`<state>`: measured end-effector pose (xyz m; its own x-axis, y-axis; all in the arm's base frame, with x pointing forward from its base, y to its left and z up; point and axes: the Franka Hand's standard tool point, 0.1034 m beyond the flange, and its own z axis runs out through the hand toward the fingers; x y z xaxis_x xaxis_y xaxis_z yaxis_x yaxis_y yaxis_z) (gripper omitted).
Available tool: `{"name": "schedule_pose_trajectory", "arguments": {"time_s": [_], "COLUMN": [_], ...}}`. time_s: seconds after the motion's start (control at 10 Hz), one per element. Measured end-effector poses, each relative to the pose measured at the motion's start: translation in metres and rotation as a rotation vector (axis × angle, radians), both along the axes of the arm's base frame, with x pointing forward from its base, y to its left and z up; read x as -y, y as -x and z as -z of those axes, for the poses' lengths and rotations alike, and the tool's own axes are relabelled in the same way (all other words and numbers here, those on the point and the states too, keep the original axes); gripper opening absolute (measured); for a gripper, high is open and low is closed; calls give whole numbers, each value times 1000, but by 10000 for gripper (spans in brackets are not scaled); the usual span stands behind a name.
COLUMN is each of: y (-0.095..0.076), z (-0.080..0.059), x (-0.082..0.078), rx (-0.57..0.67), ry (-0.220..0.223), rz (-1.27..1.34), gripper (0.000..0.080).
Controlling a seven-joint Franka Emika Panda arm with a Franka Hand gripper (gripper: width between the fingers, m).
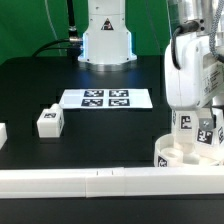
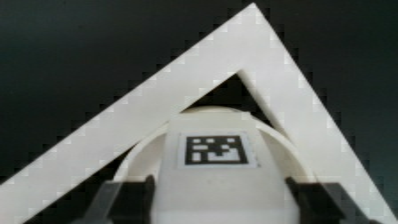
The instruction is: Assemble stool
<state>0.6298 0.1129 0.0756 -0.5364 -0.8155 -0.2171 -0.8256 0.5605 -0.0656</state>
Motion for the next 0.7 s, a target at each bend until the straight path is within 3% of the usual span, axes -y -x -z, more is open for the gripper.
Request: {"name": "schedule_pose_trajectory", "arguments": {"time_s": [0.1, 0.2, 0.3, 0.5, 0.7], "y": [0, 0, -3, -7, -5], "z": [0, 0, -10, -27, -22], "x": [0, 0, -1, -4, -2], "rx": [0, 1, 22, 56, 71], "ry": [2, 2, 1, -4, 30], "rz": [-7, -8, -46, -65, -211], "gripper": [341, 573, 626, 645, 649]}}
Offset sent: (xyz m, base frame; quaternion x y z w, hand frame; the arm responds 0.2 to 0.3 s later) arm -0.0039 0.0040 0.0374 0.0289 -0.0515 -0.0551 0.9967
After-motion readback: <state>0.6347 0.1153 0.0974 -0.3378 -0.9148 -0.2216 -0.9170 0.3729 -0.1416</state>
